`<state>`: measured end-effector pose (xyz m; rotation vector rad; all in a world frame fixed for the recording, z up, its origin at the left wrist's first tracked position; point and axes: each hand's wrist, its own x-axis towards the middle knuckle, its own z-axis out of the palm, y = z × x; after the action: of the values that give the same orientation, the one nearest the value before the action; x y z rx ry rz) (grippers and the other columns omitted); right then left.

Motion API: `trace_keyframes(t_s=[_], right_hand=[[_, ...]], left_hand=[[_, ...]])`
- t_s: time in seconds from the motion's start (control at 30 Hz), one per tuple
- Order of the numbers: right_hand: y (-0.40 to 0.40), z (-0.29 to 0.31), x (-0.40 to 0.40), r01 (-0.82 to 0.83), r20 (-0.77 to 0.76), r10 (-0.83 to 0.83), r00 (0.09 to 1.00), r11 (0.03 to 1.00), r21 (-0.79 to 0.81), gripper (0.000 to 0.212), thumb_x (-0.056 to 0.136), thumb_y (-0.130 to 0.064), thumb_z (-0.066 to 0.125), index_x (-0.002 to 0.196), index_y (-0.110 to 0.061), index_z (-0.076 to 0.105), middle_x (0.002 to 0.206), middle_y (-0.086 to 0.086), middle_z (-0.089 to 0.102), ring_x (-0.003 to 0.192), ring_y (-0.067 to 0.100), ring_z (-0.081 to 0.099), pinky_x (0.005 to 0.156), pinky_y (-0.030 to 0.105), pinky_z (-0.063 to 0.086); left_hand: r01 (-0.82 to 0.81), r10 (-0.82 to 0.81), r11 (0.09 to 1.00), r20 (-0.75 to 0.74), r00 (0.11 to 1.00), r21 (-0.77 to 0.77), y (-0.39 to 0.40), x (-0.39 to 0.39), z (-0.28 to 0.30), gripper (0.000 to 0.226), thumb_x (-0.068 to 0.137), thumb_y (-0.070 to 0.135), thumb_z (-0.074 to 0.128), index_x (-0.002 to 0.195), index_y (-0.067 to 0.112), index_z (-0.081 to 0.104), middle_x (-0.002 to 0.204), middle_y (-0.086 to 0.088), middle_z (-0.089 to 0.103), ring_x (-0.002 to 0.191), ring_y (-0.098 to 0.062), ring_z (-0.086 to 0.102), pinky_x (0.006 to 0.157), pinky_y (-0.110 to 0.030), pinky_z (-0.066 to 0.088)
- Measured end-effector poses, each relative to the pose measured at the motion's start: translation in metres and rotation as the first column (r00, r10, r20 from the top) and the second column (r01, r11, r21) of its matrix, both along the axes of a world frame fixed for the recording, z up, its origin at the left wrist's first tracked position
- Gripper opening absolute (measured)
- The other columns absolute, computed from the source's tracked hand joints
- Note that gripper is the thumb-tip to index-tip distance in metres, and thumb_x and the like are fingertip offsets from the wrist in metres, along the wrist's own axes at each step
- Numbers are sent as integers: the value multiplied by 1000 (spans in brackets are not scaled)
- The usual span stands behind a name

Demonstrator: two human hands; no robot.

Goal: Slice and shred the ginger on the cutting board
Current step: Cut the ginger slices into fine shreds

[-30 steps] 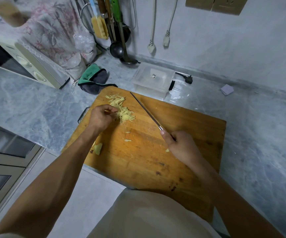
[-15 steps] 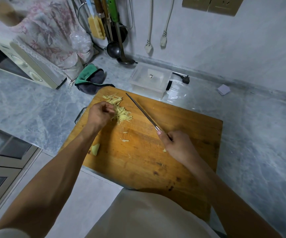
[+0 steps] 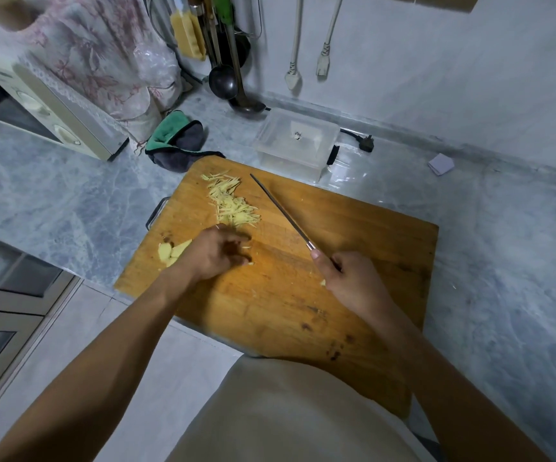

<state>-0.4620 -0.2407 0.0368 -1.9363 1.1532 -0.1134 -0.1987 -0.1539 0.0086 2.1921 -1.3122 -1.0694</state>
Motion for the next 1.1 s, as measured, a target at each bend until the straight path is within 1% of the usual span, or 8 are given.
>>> trace_keyframes(t_s=[0.1, 0.17, 0.33, 0.53, 0.7, 0.87, 0.97, 1.1], right_hand=[[2, -3, 2, 8, -7, -8, 1000, 1000, 3, 58, 101, -56, 42, 66, -12, 55, 56, 1, 50, 49, 11, 47, 52, 27, 35], [3, -4, 3, 16, 4, -16, 1000, 1000, 9, 59, 101, -58, 43, 67, -11, 56, 59, 6, 55, 51, 13, 51, 53, 28, 38], [6, -3, 6, 34, 8, -34, 999, 999, 37, 59, 101, -59, 43, 65, -13, 53, 58, 2, 55, 50, 11, 51, 53, 27, 38], [3, 0, 10, 39, -8, -39, 999, 996, 76, 56, 101, -58, 42, 68, -15, 55, 62, 1, 56, 54, 10, 53, 55, 25, 41], [-2, 5, 12, 26, 11, -27, 1000, 997, 67, 60, 101, -58, 41, 69, -10, 58, 60, 1, 54, 52, 10, 50, 53, 25, 37], [-8, 7, 14, 7, 34, -9, 999, 999, 44, 70, 101, -58, 41, 78, 4, 64, 63, 6, 57, 57, 18, 55, 56, 28, 39], [-9, 7, 17, -1, 40, -1, 999, 999, 38, 71, 101, -59, 41, 78, 4, 64, 65, 11, 61, 58, 23, 57, 56, 30, 41], [-9, 7, 20, 2, 56, -3, 998, 1000, 10, 71, 100, -59, 41, 75, 2, 66, 71, 17, 68, 66, 32, 66, 59, 33, 46]], left_hand=[[42, -45, 999, 205, 978, 19, 4, -1, -15, 54, 76, 24, 85, 127, 23, 67, 132, -1, 52, 120, -19, 52, 112, -24, 35], [28, -18, 998, 197, 980, -50, 7, 3, -22, 37, 79, 25, 83, 115, 23, 74, 126, 1, 58, 117, -19, 56, 109, -28, 39], [25, 6, 984, 175, 985, -177, 3, 8, -25, 9, 86, 16, 76, 92, 22, 79, 109, 4, 69, 100, -17, 64, 94, -25, 48], [-211, 242, 961, 171, 955, -180, -23, 22, -24, 15, 92, 17, 68, 102, 25, 74, 115, 5, 71, 104, -12, 66, 96, -25, 51], [-89, 153, 957, 218, 964, -275, -21, 24, -11, 22, 100, 26, 57, 114, 21, 73, 111, -4, 74, 91, -15, 69, 84, -37, 59], [-54, 190, 932, 356, 915, -359, -23, 29, 3, 22, 92, 7, 63, 107, 16, 76, 113, -2, 70, 98, -20, 64, 84, -33, 54], [-130, 256, 939, 397, 881, -318, -29, 32, 11, 9, 88, 11, 69, 91, 18, 75, 105, 0, 68, 90, -19, 61, 73, -32, 51], [-105, 195, 970, 448, 872, -217, -40, 35, 14, 15, 86, 13, 70, 82, 27, 65, 99, 2, 64, 83, -19, 59, 62, -27, 41]])
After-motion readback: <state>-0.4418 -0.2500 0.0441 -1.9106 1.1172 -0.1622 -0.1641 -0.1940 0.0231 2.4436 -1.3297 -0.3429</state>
